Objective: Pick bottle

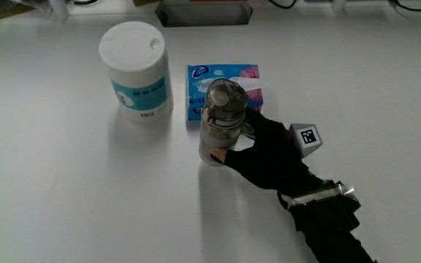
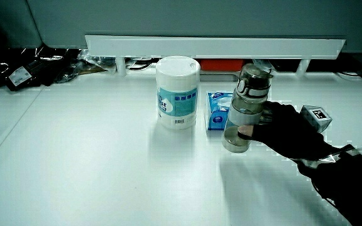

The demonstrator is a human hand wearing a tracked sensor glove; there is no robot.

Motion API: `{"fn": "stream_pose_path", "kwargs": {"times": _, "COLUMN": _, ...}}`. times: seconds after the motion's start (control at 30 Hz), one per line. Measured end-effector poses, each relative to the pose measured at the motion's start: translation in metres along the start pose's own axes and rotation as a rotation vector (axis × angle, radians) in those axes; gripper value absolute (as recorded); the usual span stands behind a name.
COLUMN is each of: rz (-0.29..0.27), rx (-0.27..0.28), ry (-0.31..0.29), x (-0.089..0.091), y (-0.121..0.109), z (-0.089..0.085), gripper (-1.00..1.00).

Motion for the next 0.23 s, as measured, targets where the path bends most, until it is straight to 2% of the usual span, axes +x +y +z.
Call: {"fn": "stream_pose_path", "kwargs": {"times": 0.23, "rz": 0.068, "rx": -0.096, "ry": -0.005, "x": -0.034, "y": -0.009, "z": -0.006, "gripper": 1.0}}
